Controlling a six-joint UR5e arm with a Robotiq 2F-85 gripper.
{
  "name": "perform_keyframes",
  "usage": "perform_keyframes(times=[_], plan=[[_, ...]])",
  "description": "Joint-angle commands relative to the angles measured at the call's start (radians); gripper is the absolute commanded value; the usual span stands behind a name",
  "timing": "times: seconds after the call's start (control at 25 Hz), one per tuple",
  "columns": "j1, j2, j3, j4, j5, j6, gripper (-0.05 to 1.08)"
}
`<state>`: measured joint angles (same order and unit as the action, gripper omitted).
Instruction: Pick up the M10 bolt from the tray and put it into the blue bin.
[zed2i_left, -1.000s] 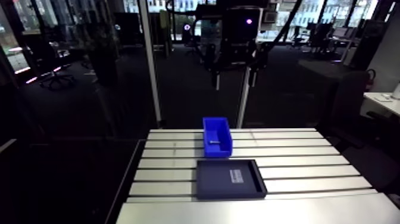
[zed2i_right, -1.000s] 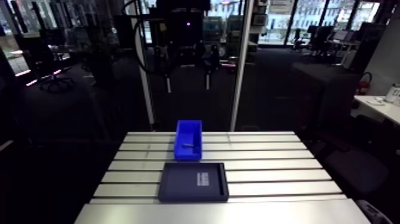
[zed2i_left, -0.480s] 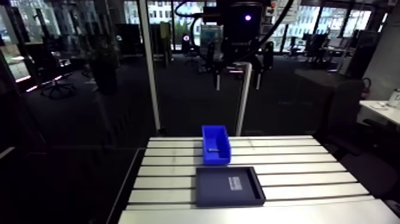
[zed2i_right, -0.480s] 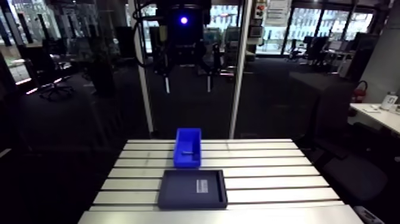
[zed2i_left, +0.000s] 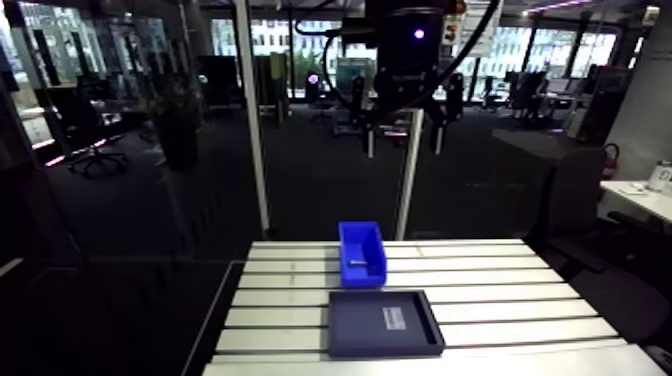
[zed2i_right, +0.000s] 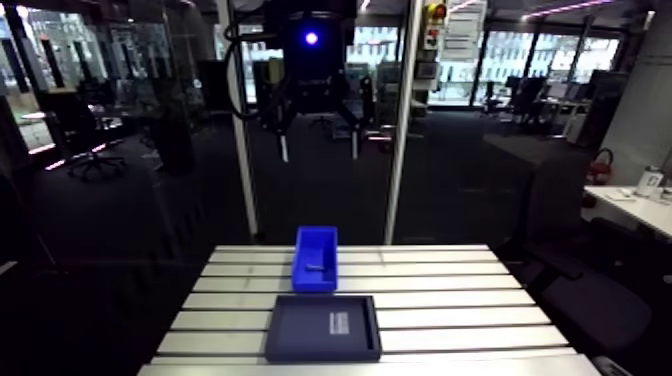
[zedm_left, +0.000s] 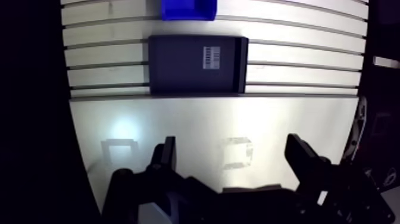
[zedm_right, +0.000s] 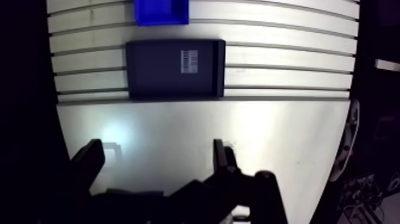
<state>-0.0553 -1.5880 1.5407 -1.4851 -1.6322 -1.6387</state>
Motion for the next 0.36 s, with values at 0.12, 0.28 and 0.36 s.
perform_keyframes(times=[0.12,0.28,0.36], plan=[[0.000,0.003,-0.012,0.007,-0.001,0.000,0.02],[0.000,0.003,-0.011,0.007,-0.001,0.000,0.02],[0.000,0.007,-0.014,0.007,-0.001,0.000,0.02]])
